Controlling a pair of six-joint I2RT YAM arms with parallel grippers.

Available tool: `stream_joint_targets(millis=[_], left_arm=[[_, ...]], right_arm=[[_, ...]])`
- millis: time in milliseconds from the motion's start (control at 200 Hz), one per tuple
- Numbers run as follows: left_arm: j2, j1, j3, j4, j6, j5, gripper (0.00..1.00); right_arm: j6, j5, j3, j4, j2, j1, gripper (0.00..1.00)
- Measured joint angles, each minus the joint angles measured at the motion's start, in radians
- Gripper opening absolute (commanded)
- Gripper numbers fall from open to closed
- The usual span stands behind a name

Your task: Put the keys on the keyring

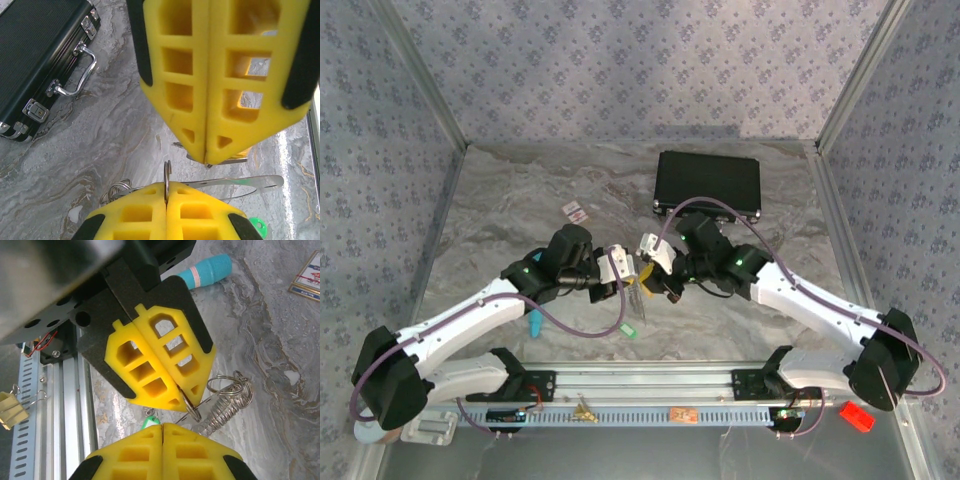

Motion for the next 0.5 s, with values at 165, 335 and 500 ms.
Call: stream_joint_targets(millis=[165, 335, 500], left_arm=[[0.0, 0.0, 0.0, 0.003, 0.0, 0.001, 0.0], [0.003, 0.0, 0.0, 0.003, 0.0, 0.003, 0.0], [0.011, 0.0, 0.0, 0.008, 0.0, 0.004, 0.0]], right_arm=[[0.003, 0.033, 0.0, 0.021, 0.009, 0.003, 0.0], [0.019, 0.051, 0.0, 0.043, 0.015, 0.005, 0.0], [0.035, 0.055, 0.0, 0.066, 0.017, 0.008, 0.0]])
